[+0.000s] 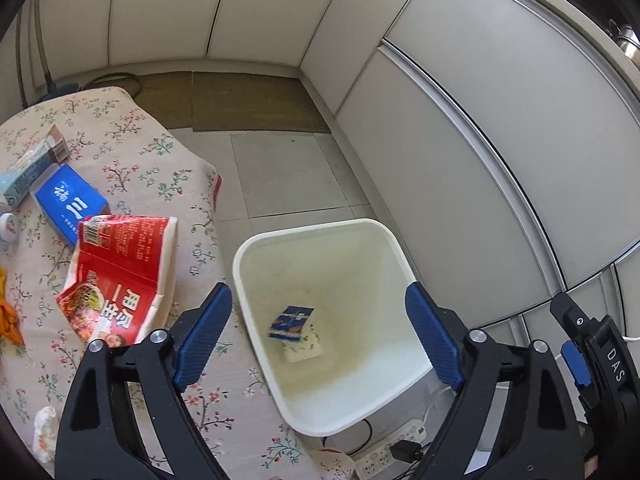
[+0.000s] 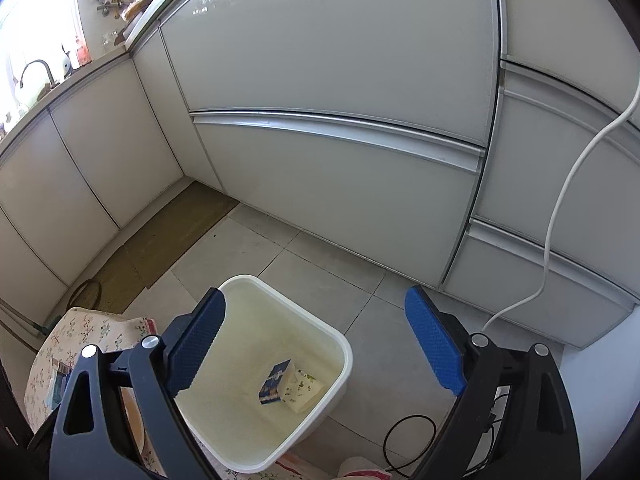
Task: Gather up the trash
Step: 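Carry the blue-and-white box over the bin with the left tool and release it, then lower the left tool onto the crumpled white tissue and grasp it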
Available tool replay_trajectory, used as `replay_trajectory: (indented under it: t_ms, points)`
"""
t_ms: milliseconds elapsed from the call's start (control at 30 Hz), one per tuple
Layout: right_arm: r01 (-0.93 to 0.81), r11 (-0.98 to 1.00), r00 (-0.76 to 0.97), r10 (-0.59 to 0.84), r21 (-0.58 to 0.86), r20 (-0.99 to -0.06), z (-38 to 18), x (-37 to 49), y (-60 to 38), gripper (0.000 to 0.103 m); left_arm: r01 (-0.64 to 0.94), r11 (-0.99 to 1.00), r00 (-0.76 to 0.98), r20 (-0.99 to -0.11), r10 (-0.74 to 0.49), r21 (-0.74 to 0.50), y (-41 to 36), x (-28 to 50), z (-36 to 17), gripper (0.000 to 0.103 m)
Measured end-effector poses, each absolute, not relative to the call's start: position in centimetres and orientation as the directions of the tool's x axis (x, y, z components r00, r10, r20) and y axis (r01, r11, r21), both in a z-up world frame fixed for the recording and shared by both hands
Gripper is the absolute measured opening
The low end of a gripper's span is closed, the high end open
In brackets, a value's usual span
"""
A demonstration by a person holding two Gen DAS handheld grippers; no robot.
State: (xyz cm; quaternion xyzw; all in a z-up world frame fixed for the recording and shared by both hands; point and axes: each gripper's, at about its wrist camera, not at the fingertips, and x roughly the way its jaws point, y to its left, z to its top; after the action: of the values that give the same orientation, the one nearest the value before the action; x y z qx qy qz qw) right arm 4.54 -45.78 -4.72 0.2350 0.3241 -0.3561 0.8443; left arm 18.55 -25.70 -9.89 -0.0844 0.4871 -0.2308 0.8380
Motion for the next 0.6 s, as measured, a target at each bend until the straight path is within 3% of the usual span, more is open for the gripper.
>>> replay_trajectory:
  t_ms: [167,600]
  points:
    - [0.732,0.663,0.551,-0.437,0.16,-0.711,-4.6,4.8,-44.7,0.089,0.292,0.922,0.486,-0.79,-0.373,-0.256,-23.0,17.1,-9.0,0.095]
    - [0.497,0.862,0.597,-0.256,0.1,-0.76,-6.7,6.7,-33.9,0.092,0.155,0.977,0.483,-0.852,-0.201,-0.143,-11.8,13.2,-9.3,0.096]
